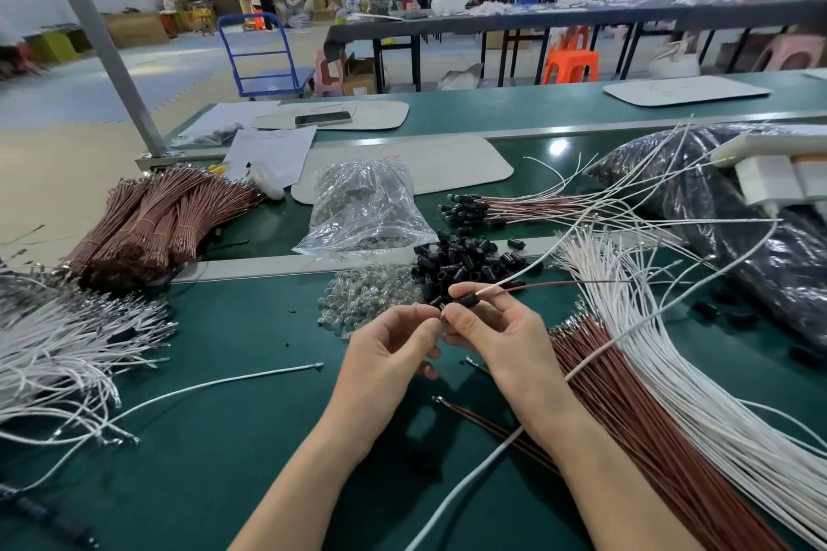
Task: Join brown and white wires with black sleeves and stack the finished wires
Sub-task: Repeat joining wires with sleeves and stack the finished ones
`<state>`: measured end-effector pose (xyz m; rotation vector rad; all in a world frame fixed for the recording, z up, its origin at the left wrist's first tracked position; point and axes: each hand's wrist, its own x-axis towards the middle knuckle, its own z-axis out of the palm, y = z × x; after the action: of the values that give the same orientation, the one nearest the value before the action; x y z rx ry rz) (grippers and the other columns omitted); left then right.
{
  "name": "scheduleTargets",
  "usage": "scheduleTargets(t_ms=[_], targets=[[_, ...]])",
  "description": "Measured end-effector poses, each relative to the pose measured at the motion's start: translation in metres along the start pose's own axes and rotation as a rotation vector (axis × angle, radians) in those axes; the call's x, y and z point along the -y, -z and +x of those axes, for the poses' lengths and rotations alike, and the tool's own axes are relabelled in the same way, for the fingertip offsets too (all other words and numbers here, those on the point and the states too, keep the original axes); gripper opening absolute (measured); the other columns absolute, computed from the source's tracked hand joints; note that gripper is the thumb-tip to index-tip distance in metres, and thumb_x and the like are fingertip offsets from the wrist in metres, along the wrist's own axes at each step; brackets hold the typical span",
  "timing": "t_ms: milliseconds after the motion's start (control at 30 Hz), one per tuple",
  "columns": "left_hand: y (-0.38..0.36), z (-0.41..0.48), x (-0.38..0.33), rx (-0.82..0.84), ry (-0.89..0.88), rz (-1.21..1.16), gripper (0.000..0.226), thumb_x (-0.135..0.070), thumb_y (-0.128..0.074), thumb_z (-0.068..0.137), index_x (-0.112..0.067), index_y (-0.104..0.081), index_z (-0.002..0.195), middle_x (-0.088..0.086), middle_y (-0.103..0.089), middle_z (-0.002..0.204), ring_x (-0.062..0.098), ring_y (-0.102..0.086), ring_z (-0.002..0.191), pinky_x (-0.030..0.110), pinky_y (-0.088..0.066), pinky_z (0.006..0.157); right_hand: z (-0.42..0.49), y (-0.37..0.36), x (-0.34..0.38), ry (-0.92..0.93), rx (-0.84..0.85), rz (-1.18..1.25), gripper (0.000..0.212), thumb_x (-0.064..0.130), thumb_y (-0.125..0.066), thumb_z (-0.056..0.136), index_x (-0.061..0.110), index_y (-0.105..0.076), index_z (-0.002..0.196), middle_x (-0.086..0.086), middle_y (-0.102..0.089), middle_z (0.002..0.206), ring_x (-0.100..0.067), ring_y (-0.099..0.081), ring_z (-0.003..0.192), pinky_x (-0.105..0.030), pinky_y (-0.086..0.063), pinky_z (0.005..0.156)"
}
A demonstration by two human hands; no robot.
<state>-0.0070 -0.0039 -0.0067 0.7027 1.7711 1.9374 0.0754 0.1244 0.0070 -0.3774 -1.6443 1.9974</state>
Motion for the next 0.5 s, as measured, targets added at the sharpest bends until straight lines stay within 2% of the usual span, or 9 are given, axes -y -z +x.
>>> scheduleTargets(t_ms=[133, 200, 333, 500], targets=[[0.0012, 0.0021, 0.0011, -0.039, 0.039, -0.021, 0.011, -0.016, -0.064, 0.099, -0.013, -0.074, 0.098, 0.003, -0.074, 0.086, 0.012, -0.067, 0.075, 0.026, -0.056, 0.064, 0.0006, 0.0013, -0.0006, 0.028, -0.021, -0.106, 0.02, 0.018, -0.075, 0.089, 0.036, -0.074, 0.099, 0.002, -0.075, 0.082, -0.015, -0.074, 0.082, -0.024, -0.059, 0.079], [0.0017, 0.0036, 0.0015, -0.058, 0.069, -0.045, 0.014, -0.019, -0.063, 0.1, -0.012, -0.074, 0.096, 0.004, -0.072, 0.086, 0.013, -0.067, 0.075, 0.027, -0.057, 0.065, 0.001, 0.0023, -0.0005, 0.027, -0.038, -0.115, 0.02, 0.021, -0.075, 0.089, 0.038, -0.073, 0.099, 0.004, -0.075, 0.082, -0.015, -0.075, 0.08, -0.021, -0.057, 0.078], [0.0009, 0.0045, 0.0004, -0.052, 0.094, -0.046, 0.018, -0.021, -0.062, 0.1, -0.007, -0.073, 0.096, 0.006, -0.072, 0.086, 0.015, -0.066, 0.074, 0.027, -0.056, 0.064, 0.0012, 0.0028, -0.0014, 0.02, -0.039, -0.096, 0.019, 0.021, -0.076, 0.088, 0.037, -0.074, 0.1, 0.003, -0.075, 0.082, -0.014, -0.074, 0.079, -0.017, -0.054, 0.075], [0.0006, 0.0041, -0.003, -0.009, 0.114, -0.056, 0.023, -0.019, -0.058, 0.102, -0.004, -0.07, 0.09, 0.006, -0.07, 0.082, 0.015, -0.064, 0.07, 0.027, -0.056, 0.063, 0.0007, 0.0011, 0.0002, -0.007, -0.007, 0.033, 0.023, 0.028, -0.074, 0.079, 0.03, -0.075, 0.102, -0.005, -0.074, 0.083, -0.014, -0.072, 0.082, -0.022, -0.058, 0.078]])
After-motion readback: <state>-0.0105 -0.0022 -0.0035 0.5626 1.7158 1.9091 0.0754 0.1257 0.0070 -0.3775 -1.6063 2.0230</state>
